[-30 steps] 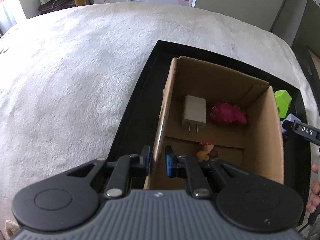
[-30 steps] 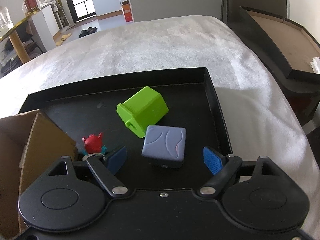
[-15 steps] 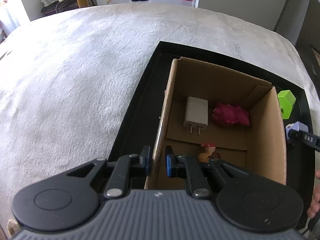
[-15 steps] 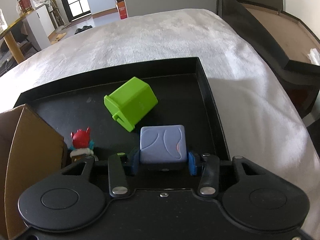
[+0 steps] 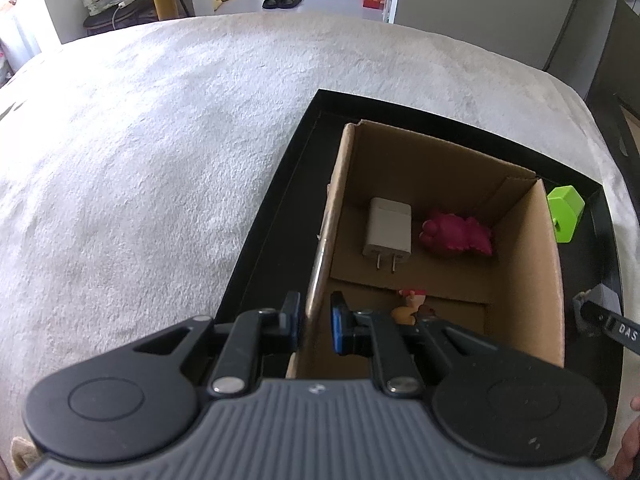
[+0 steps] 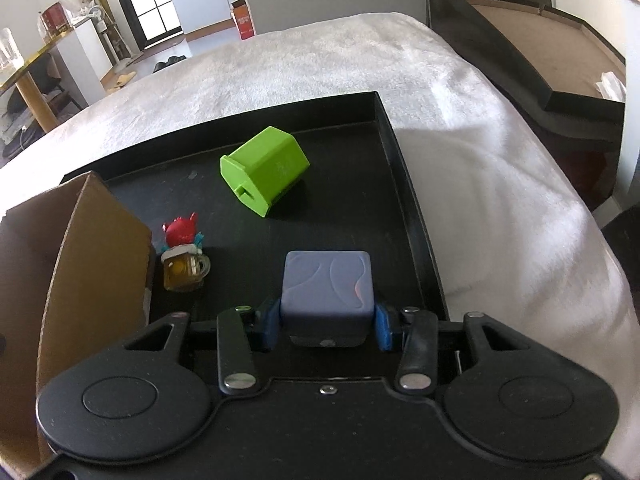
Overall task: Organize rigid objects
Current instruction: 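Lift the cube with the right gripper and carry it over the box, then open the right gripper to drop the cube into the box, then move the right gripper over the red-and-yellow figurine, then lower and close the right gripper on the red-and-yellow figurine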
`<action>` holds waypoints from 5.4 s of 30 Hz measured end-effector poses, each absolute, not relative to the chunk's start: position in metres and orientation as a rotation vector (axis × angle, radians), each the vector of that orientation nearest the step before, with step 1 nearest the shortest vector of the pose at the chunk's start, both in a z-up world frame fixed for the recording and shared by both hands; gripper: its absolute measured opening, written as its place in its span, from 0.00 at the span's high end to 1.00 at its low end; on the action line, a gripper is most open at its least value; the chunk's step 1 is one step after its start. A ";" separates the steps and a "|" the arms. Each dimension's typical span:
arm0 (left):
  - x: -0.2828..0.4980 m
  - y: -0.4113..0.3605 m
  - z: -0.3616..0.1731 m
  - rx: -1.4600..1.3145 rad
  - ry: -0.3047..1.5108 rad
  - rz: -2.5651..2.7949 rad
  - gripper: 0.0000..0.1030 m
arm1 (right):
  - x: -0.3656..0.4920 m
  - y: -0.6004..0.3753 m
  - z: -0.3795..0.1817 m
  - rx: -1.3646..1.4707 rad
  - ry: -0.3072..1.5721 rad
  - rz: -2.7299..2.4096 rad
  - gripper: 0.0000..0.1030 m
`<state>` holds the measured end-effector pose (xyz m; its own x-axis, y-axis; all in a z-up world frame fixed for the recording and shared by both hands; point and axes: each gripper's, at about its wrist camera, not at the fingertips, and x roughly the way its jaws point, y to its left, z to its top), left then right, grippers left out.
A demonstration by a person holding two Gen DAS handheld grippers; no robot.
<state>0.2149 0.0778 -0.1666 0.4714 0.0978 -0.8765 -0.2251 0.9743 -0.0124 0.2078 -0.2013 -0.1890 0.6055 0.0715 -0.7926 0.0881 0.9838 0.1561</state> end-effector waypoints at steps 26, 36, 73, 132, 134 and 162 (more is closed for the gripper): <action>0.212 0.084 -0.164 -0.175 1.063 0.147 0.85 | 0.187 -0.178 -0.113 0.142 0.804 0.059 0.58; 0.210 0.087 -0.161 -0.205 1.059 0.136 0.85 | 0.185 -0.162 -0.101 0.139 0.788 0.098 0.58; 0.206 0.102 -0.163 -0.286 1.062 0.084 0.86 | 0.180 -0.075 -0.090 0.093 0.787 0.293 0.46; 0.214 0.114 -0.160 -0.271 1.049 0.192 0.89 | 0.225 -0.146 -0.180 0.175 0.891 0.293 0.41; 0.213 0.117 -0.160 -0.277 1.049 0.193 0.89 | 0.229 -0.141 -0.183 0.169 0.897 0.296 0.41; 0.210 0.114 -0.159 -0.248 1.012 0.176 0.89 | 0.215 -0.146 -0.200 0.144 0.951 0.246 0.64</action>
